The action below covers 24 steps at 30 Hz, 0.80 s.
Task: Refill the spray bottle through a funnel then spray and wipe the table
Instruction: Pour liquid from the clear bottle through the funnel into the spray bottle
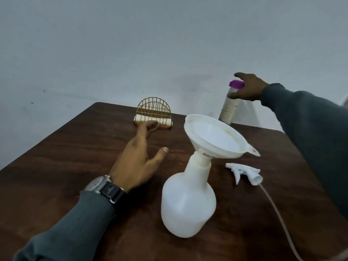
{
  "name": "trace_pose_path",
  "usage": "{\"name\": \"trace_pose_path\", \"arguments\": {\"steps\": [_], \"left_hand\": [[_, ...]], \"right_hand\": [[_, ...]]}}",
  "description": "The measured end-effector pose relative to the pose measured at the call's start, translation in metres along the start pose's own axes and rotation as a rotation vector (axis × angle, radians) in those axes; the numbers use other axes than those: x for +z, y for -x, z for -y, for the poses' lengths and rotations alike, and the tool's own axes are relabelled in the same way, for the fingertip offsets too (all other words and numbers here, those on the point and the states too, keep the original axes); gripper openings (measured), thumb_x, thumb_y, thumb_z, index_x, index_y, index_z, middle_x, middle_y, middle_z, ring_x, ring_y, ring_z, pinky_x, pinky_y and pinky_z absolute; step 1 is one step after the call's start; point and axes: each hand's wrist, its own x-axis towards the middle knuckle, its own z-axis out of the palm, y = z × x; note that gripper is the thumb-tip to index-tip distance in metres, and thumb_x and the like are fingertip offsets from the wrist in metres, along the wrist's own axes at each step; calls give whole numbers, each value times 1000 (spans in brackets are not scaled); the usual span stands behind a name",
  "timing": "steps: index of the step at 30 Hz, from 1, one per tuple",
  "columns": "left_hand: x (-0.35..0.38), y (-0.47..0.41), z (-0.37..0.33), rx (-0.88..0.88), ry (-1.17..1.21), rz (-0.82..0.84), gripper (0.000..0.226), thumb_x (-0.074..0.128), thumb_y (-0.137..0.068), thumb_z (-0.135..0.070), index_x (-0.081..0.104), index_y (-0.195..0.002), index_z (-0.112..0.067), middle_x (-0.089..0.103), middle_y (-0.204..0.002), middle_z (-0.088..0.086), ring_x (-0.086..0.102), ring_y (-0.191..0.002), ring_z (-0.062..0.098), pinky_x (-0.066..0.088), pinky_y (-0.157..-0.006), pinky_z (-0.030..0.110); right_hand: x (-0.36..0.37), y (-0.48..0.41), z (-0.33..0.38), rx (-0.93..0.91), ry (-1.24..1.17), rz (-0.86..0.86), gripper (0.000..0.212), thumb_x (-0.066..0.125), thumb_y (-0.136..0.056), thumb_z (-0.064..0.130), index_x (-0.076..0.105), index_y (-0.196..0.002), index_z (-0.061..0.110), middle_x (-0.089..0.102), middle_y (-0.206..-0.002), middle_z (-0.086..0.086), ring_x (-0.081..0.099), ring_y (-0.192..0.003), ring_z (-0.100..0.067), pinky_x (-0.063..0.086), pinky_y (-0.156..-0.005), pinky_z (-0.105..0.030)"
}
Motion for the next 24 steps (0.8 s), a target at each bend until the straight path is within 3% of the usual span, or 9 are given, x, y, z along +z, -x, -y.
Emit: {"name": "trace_pose_path", "arguments": {"steps": [2,5,9,13,16,24], "left_hand": [[0,1,0,10,-25,-3,69,73,-92,-30,32,-148,-31,45,-152,-21,52,-134,3,44,-112,34],[-1,2,1,1,-44,-1,69,72,-91,-32,32,-147,-31,46,-153,-19,64,-118,13,46,-110,41],[-4,5,2,-2,-38,-14,69,72,-92,-29,33,-147,-29,49,-153,-17,60,-125,9,47,-109,38],[-9,13,-3,-29,0,-52,67,72,-93,-23,35,-148,-27,49,-153,-14,50,-138,9,53,-89,28],[-13,17,-12,-39,63,-127,60,71,-94,-19,40,-145,-25,55,-148,-11,54,-135,12,54,-99,36],[-34,33,-68,70,190,-308,48,71,-95,-11,51,-138,-15,65,-135,-9,63,-122,2,53,-104,31]], "right_hand": [[6,-2,1,23,-40,16,83,81,-87,34,36,-156,28,45,-149,-8,56,-122,-37,58,-94,-51],[13,3,1,45,-144,-14,70,82,-85,26,43,-143,30,51,-134,-11,61,-105,-36,62,-84,-50],[15,20,2,19,-210,-65,64,84,-82,18,49,-134,27,49,-129,-14,64,-108,-41,64,-79,-49],[5,54,5,-57,-229,-146,63,84,-79,19,53,-133,26,52,-125,-10,64,-107,-40,65,-78,-50],[-17,84,14,-140,-277,-213,61,85,-78,22,55,-131,28,55,-122,-6,66,-104,-35,66,-76,-48],[-104,179,73,-367,-423,-382,57,86,-77,27,56,-126,31,58,-123,-4,72,-100,-29,67,-68,-38]]}}
